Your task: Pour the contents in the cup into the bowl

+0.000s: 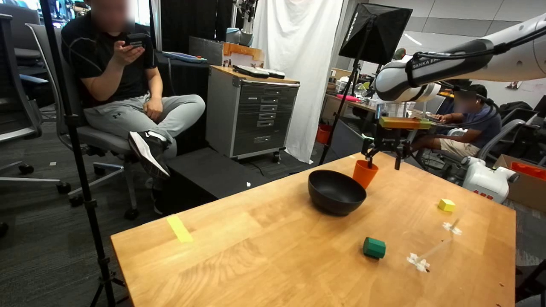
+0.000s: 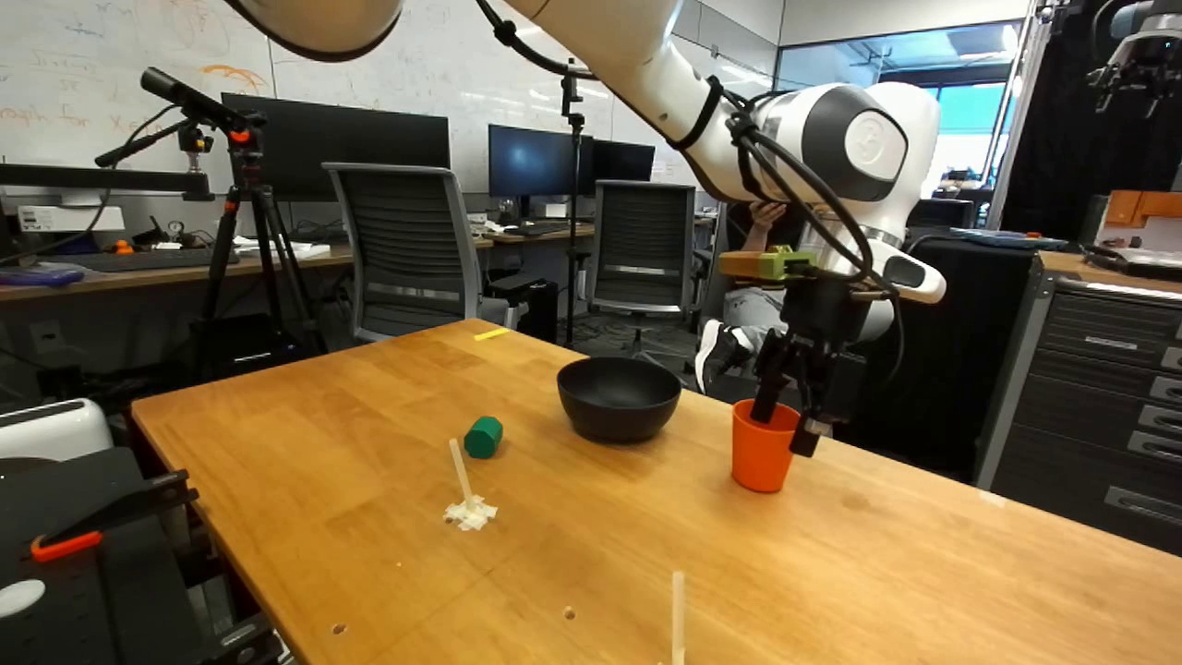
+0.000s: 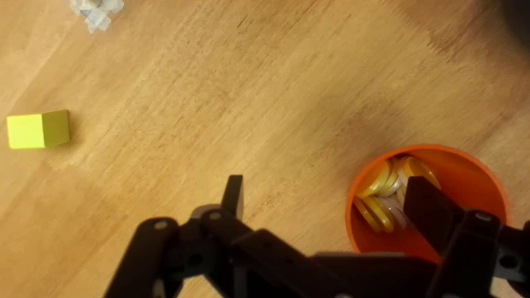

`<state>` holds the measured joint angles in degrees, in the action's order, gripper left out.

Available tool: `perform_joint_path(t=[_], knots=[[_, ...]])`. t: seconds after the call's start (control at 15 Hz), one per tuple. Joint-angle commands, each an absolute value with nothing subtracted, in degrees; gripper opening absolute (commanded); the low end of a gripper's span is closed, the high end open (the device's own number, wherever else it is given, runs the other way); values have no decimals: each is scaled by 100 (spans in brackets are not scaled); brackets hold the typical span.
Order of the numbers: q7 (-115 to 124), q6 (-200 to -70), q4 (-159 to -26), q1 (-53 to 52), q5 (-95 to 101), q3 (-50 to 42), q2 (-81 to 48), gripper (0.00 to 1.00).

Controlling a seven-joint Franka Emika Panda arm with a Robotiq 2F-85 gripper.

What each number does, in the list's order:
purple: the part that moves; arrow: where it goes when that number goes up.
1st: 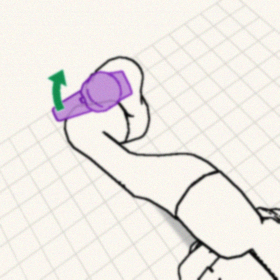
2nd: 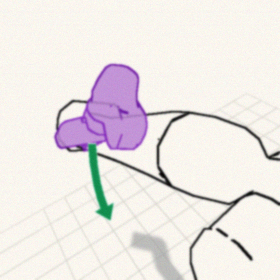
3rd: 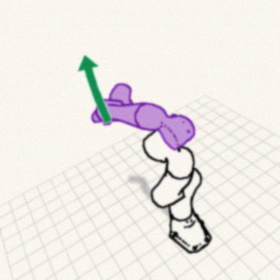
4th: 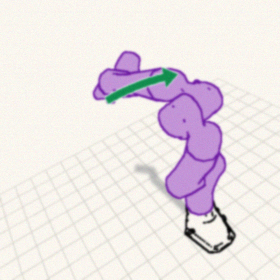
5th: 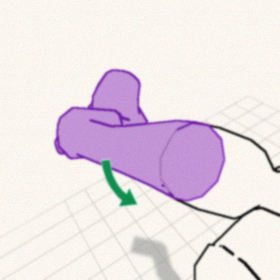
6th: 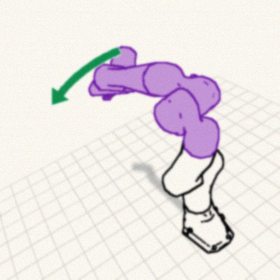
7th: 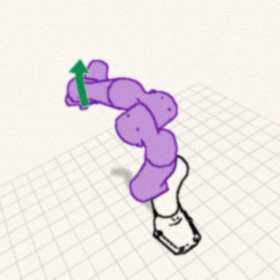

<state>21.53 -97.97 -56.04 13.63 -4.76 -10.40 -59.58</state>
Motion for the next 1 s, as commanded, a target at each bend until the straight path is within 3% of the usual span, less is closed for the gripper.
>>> perform_joint_path(t=[0.0,0.13,0.2,0.33,0.73,0.93], knots=[[2073,-9602,-5238,1368,-423,-1040,-6130,85],[2112,-9629,-5211,1367,-432,-1047,-6156,84],[2125,-9625,-5194,1370,-438,-1048,-6165,62],[2136,-9631,-5170,1372,-443,-1047,-6175,58],[2164,-9634,-5092,1363,-432,-1061,-6234,11],[2233,-9666,-5040,1359,-446,-1069,-6282,2]])
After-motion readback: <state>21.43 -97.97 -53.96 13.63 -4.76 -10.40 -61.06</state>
